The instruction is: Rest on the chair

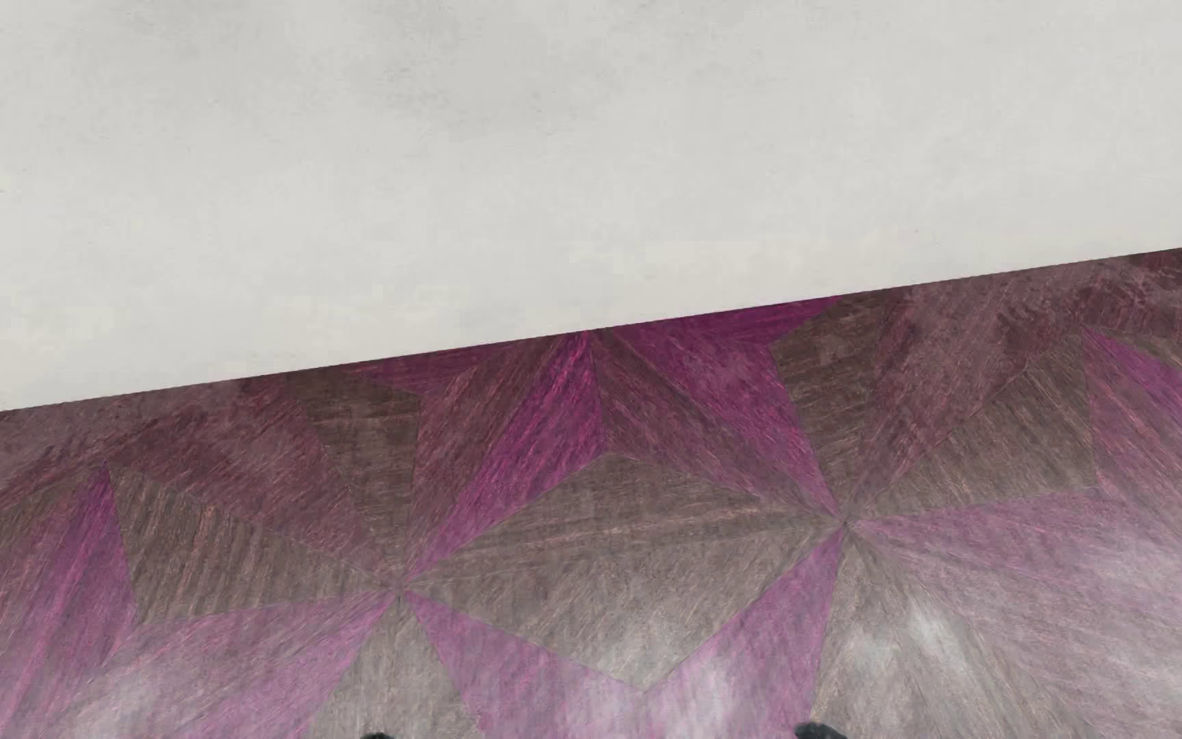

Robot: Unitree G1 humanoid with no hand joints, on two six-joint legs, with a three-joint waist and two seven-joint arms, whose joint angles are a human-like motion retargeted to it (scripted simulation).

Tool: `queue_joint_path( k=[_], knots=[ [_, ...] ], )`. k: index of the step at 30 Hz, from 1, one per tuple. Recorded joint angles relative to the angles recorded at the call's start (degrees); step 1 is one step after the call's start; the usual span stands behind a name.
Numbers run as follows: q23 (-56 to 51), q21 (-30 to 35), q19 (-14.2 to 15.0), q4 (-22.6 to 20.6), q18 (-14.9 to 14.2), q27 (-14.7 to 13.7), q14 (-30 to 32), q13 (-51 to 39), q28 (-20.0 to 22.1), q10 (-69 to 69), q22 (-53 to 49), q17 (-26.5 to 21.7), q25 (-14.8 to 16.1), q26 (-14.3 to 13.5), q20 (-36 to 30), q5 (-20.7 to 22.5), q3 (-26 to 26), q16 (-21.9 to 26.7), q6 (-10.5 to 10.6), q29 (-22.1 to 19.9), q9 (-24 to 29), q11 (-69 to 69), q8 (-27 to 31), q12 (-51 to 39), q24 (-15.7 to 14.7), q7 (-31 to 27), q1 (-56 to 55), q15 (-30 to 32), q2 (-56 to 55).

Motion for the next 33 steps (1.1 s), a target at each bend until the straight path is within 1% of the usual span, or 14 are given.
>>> queue_joint_path(
  k=[3, 4, 6, 8, 15, 17, 18, 20, 23, 25, 27, 30, 32, 33],
  knots=[
    [2.82, 0.2, 0.18, -0.08, -0.02, -0.33, -0.44, 2.0, -0.12, -0.03, 1.25, -0.77, -3.57, 0.36, 1.51, -0.16, -0.01, -0.41, 0.2, 3.13, -0.81, 0.11, -0.27, 1.95, -0.09, 0.39, 0.68, -0.3, 0.42],
    [1.97, -0.12, 0.26, -0.07, -0.07, -0.9, -0.45, 2.82, -0.75, -0.03, 0.57, -1.38, -3.81, 0.13, 1.58, -0.19, -0.02, -0.39, 0.23, 4.52, -0.98, 0.12, -0.36, 2.42, -0.06, 0.5, 0.62, -0.29, 0.35],
    [-0.21, -0.73, 0.15, 0.01, -0.06, -1.66, -0.57, 4.12, -1.74, -0.09, -1.23, -2.1, -3.42, -0.4, 1.18, -0.13, -0.11, -0.52, 0.3, 5.71, -1.19, 0.09, -0.12, 2.97, -0.03, 0.39, 0.58, -0.31, 0.27],
    [-1.54, -0.9, 0.04, 0.05, 0.05, -1.78, -0.54, 4.12, -1.63, 0.01, -2.85, -1.89, -2.7, -0.62, 0.7, -0.01, -0.16, -0.95, 0.31, 5.23, -0.94, -0.01, -0.01, 2.89, -0.38, 0.39, 0.42, -0.09, 0.14],
    [-5.32, 2.88, -1.31, -0.11, 1.63, -1.72, 0.03, -1.48, -0.54, 1.89, -6.46, 0.39, -2.23, -0.46, -1.64, 0.82, 0.02, -1.85, 0.21, 4.32, 1.53, -0.71, 1.16, -0.77, -1.57, -0.43, -2.21, 1.88, -1.26],
    [-7.29, 4.23, -1.51, 0.08, 1.97, -2.18, -0.03, -3.99, -0.02, 4.29, -7.53, 0.58, -2.18, -0.5, -2.66, 0.78, 0.25, -1.5, 0.11, 4.81, 4.05, 2.96, 1.61, -2.99, -1.71, -0.96, -4.39, 1.18, -4.14],
    [-7.9, 5.01, -1.78, 0.09, 2.08, -1.7, 0.51, -4.11, 0.14, 4.97, -6.64, 0.76, -1.74, -0.09, -3.36, 0.68, 0.53, -1.56, -0.48, 5.04, 3.49, 4.46, 2.18, -4.03, -1.44, -1.18, -6.33, 0.9, -6.16],
    [-9.34, 8.02, -1.32, 1.03, 1.75, -1.4, -1.62, -8.18, 0.53, 14.43, -8.22, 0.88, -2.31, 0.48, -5.34, -0.18, 0.83, -1.01, -0.67, 4.95, 6.18, 12.7, 4.34, -7.76, -1.68, -2.51, -14.76, -0.64, -13.71],
    [-10.8, 13.64, 1.27, 2.36, 0.13, -1.09, -4.26, -13.98, 1.73, 26.1, -11.53, 0.45, -3.23, 0.68, -8.3, -2.7, 1.13, -0.35, -0.95, 4.39, 11.94, 23.6, 6.4, -12.81, -1.92, -3.96, -25.12, -2.67, -23.44],
    [-13.1, 18.44, 1.57, 3.56, -0.79, -0.93, -6.3, -18.32, 2.7, 34.66, -14.33, -0.78, -4.29, 0.54, -10.25, -3.43, 1.13, 0.12, -0.48, 4.97, 16.59, 30.26, 7.4, -16.14, -2.3, -4.17, -32.03, -4.09, -29.21],
    [-18.92, 23.1, 1.74, 4.26, -1.47, -1.5, -8.35, -22.84, 2.47, 43.24, -19.22, -3.26, -5.36, 0.19, -12.58, -4.18, 1.16, 2.08, -0.89, 6.15, 21.0, 38.65, 8.99, -19.51, -2.01, -4.64, -39.8, -5.88, -36.91],
    [-29.58, 32.28, 2.61, 5.79, -2.68, -4.14, -11.24, -32.27, 1.59, 56.62, -30.31, -8.4, -6.98, -3.35, -18.08, -4.52, 1.0, 7.56, -0.45, 5.46, 27.47, 50.67, 11.96, -25.34, 0.51, -6.29, -52.62, -8.34, -48.85],
    [-35.82, 39.43, 3.26, 6.7, -3.49, -7.69, -13.03, -40.65, 1.26, 64.99, -38.4, -11.56, -9.17, -6.12, -21.79, -4.39, 1.1, 12.89, -0.47, 3.87, 31.57, 58.4, 13.74, -30.54, 0.39, -7.52, -60.67, -10.16, -56.5],
    [-39.26, 42.91, 3.76, 6.98, -3.89, -8.82, -13.89, -45.02, 1.05, 68.86, -43.04, -13.18, -9.4, -6.71, -23.55, -4.53, 1.18, 15.78, -0.7, 3.98, 33.42, 62.22, 14.72, -33.27, -0.1, -8.16, -64.42, -11.06, -60.23]
  ],
)
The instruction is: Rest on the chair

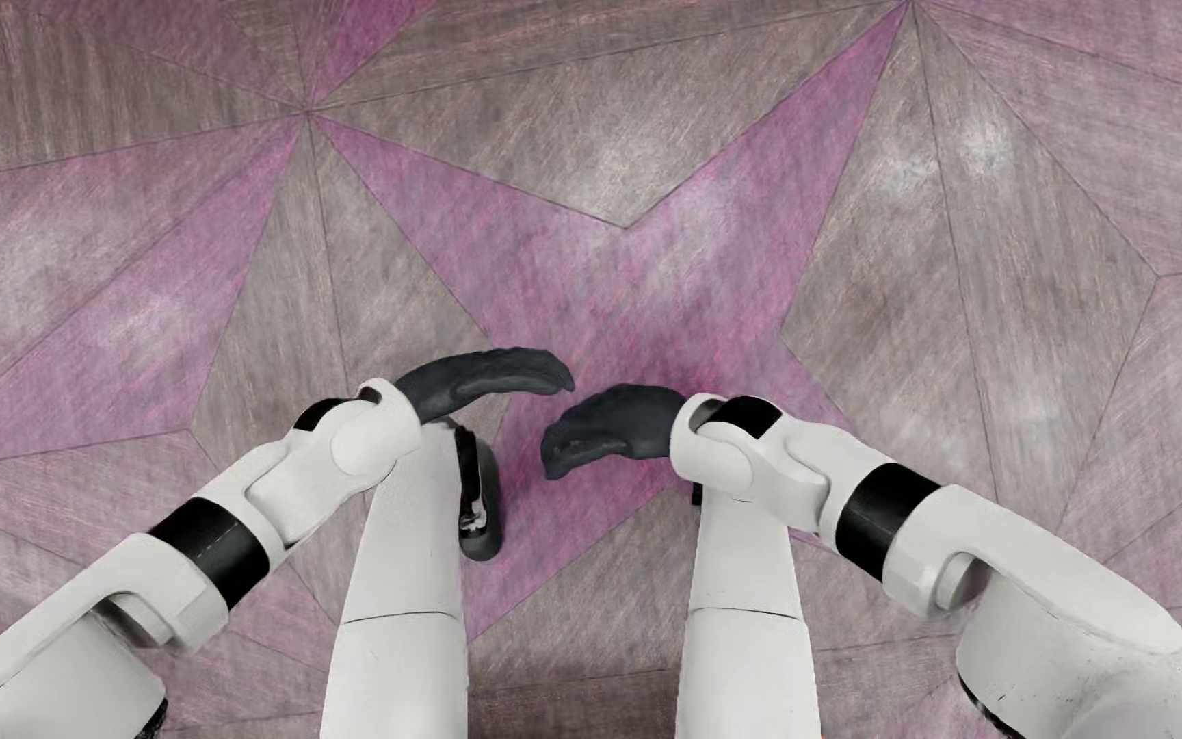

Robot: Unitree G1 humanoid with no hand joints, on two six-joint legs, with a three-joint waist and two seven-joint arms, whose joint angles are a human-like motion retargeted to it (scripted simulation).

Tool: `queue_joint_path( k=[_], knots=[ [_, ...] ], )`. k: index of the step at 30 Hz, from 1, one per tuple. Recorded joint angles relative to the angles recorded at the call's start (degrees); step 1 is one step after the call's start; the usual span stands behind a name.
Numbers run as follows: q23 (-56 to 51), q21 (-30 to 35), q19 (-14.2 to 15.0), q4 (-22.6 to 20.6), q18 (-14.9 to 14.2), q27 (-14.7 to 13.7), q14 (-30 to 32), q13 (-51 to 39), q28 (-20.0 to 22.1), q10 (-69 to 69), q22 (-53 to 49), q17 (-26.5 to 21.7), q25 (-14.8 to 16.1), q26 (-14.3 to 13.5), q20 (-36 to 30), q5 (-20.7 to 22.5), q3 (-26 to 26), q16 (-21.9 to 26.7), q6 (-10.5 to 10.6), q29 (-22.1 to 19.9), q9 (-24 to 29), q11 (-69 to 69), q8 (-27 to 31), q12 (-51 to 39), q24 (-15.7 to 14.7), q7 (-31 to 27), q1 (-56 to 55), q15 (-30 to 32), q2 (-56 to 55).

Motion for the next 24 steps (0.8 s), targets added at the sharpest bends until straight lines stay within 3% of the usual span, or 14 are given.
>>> queue_joint_path(
  k=[2, 6, 8, 10, 14, 18, 21, 24],
  knots=[
    [-7.07, 6.58, 1.05, -0.03, -0.74, 0.16, -1.58, -8.03, 0.58, 7.61, -8.23, -3.55, 1.51, 0.32, -4.2, -0.88, 0.3, 5.18, -0.15, -1.56, 3.52, 7.68, 1.68, -6.69, -2.86, -1.18, -7.23, -1.91, -7.07],
    [-23.67, 16.97, 2.95, 0.67, -2.96, 1.39, -4.31, -20.46, 10.32, 21.78, -24.13, -14.23, 8.63, -1.16, -10.16, -1.84, 0.6, 16.31, -0.1, -17.85, 8.62, 21.74, 5.04, -16.1, -11.08, -3.34, -20.22, -5.11, -19.45],
    [-30.09, 19.55, 4.15, 1.88, -3.99, 1.17, -5.21, -24.21, 15.01, 28.14, -31.21, -18.15, 10.78, -2.48, -10.03, -1.64, 0.64, 21.44, -0.38, -23.41, 10.44, 27.5, 6.32, -17.12, -13.86, -4.67, -25.81, -6.03, -24.4],
    [-35.41, 21.32, 5.01, 2.44, -4.81, 0.64, -5.37, -26.91, 19.66, 33.43, -37.56, -21.81, 11.56, -4.19, -9.3, -1.52, 0.6, 25.43, -0.57, -28.09, 11.93, 32.51, 7.37, -17.18, -15.55, -6.1, -30.83, -6.38, -28.93],
    [-41.95, 20.29, 5.85, 2.73, -5.02, -0.24, -4.62, -26.76, 24.07, 41.31, -45.88, -27.39, 11.83, -6.11, -5.36, -1.0, 0.81, 29.55, -0.99, -33.74, 14.07, 39.98, 8.86, -14.38, -16.9, -8.07, -36.94, -5.42, -34.46],
    [-40.71, 12.86, 6.15, 2.77, -4.57, 0.21, -0.16, -18.89, 23.81, 43.5, -45.45, -27.63, 10.42, -5.74, -0.45, -1.28, 0.62, 28.2, -0.97, -33.08, 13.78, 42.71, 9.5, -8.22, -15.74, -8.27, -35.73, -2.63, -33.47],
    [-34.62, 2.75, 5.42, 2.62, -4.16, 0.9, 1.83, -7.87, 18.16, 42.33, -38.83, -23.46, 8.3, -3.61, 4.31, -1.37, 0.74, 22.28, -1.18, -26.77, 11.33, 41.83, 9.33, -1.76, -12.49, -7.67, -31.02, -0.2, -29.31],
    [-24.91, -9.26, 4.48, 2.31, -2.88, 1.01, 2.02, 4.07, 13.41, 43.2, -29.5, -15.44, 4.8, -2.1, 11.93, -1.61, 0.75, 12.47, -0.39, -18.45, 7.91, 42.68, 8.96, 7.63, -7.41, -7.15, -24.99, -0.48, -22.74]
  ],
)
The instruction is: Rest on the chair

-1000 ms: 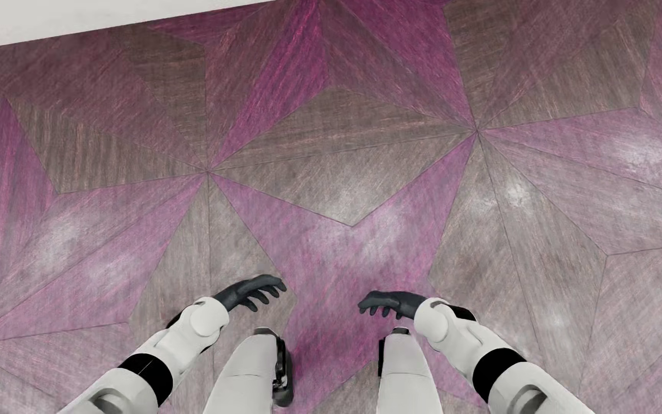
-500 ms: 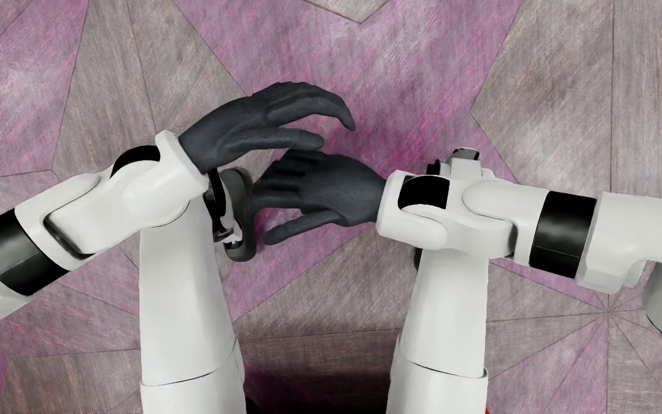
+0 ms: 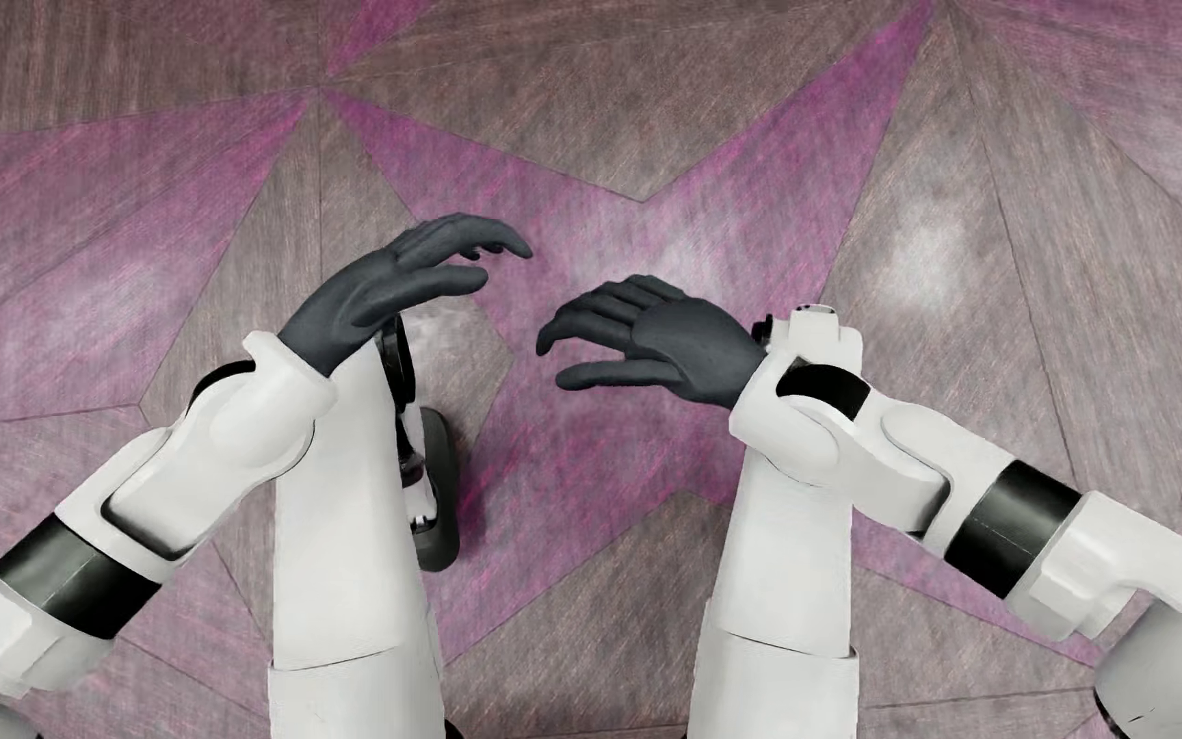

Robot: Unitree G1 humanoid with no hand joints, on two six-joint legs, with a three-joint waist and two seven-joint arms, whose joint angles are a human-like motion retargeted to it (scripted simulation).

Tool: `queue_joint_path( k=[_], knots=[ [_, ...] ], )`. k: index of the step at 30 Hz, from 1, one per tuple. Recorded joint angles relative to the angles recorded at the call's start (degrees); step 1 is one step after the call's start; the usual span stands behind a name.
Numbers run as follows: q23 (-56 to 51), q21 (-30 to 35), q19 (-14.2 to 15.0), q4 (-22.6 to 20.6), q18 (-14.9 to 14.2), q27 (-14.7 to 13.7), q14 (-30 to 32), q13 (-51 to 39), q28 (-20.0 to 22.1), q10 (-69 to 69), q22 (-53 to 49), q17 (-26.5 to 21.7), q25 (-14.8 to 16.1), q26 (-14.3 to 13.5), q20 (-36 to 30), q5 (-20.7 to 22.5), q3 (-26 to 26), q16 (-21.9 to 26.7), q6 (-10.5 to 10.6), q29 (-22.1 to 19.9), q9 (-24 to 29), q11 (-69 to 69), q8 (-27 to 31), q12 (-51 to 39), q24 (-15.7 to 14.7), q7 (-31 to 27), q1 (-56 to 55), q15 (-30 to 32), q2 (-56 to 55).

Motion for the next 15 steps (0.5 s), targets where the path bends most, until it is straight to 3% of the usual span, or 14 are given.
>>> queue_joint_path(
  k=[2, 3, 5, 7, 8, 10, 11, 13, 14, 15],
  knots=[
    [7.32, -9.72, -0.36, -0.17, 0.39, 0.31, 0.21, 9.12, 1.07, -0.19, 6.92, 6.51, -1.68, 0.5, 5.62, -0.42, -0.03, -7.5, 0.08, 2.31, -2.82, -0.05, -0.5, 6.66, 2.37, 0.21, 3.38, -0.19, 3.64],
    [10.56, -14.34, -0.49, -0.24, 0.53, 1.26, 0.32, 13.44, 3.3, -0.52, 10.47, 9.47, -1.08, 0.69, 8.42, -0.43, -0.02, -10.68, -0.08, -0.01, -4.0, -0.27, -0.68, 9.45, 1.52, 0.31, 4.71, -0.09, 4.9],
    [15.91, -22.07, -0.9, -0.8, 1.02, 3.45, 0.78, 20.82, 9.0, -1.2, 16.91, 13.98, 2.03, 1.28, 13.32, -0.38, 0.13, -16.36, -0.14, -6.33, -5.6, -0.86, -0.99, 14.05, -0.25, 0.45, 6.72, 0.46, 6.72],
    [23.26, -27.49, -0.81, -1.53, 1.9, 6.62, 1.27, 26.1, 13.61, -1.64, 26.0, 18.32, 7.38, 2.85, 15.98, -0.42, 0.33, -20.91, 0.21, -10.18, -6.86, -1.4, -1.14, 17.63, -4.76, 0.46, 8.45, 1.09, 8.41],
    [28.71, -29.83, -1.44, -2.2, 2.48, 8.24, 1.31, 27.59, 12.75, -1.87, 31.8, 20.36, 10.57, 4.56, 16.95, -0.6, 0.18, -22.42, 0.22, -9.13, -7.3, -1.53, -1.64, 18.93, -6.0, 0.78, 9.67, 1.3, 9.31],
    [42.18, -32.74, -0.87, -2.41, 3.82, 12.47, 1.33, 28.41, 4.42, -1.96, 46.03, 23.03, 15.58, 9.51, 17.5, -0.44, 0.24, -23.47, 0.64, -2.35, -8.04, -2.02, -1.86, 20.04, -5.94, 0.99, 11.58, 1.6, 11.33],
    [48.82, -33.42, -0.95, -2.46, 4.43, 14.16, 1.16, 29.12, -1.11, -1.87, 53.89, 23.45, 15.73, 11.46, 16.63, -0.42, 0.24, -23.46, 0.77, 1.34, -8.53, -2.09, -2.16, 20.03, -3.8, 1.24, 12.45, 1.64, 12.18],
    [59.35, -33.76, -0.89, -2.67, 5.33, 15.01, 0.95, 31.67, -12.39, -1.75, 66.49, 23.43, 11.89, 12.23, 13.01, -0.49, 0.36, -24.01, 1.09, 8.85, -9.35, -2.21, -2.59, 19.87, 5.96, 1.57, 13.86, 1.64, 13.64],
    [62.31, -34.06, -0.87, -2.96, 5.59, 14.75, 0.92, 33.85, -16.88, -1.72, 69.19, 23.38, 7.62, 11.41, 10.78, -0.84, 0.37, -25.22, 1.34, 13.61, -9.85, -2.28, -2.74, 20.95, 12.45, 1.68, 14.24, 1.56, 14.22],
    [63.05, -34.33, -0.96, -2.87, 5.66, 13.63, 0.87, 36.44, -19.41, -1.72, 70.64, 23.44, 3.36, 10.77, 10.33, -0.78, 0.35, -26.44, 1.41, 17.84, -10.23, -2.35, -2.79, 22.7, 16.4, 1.74, 14.49, 1.59, 14.52]
  ],
)
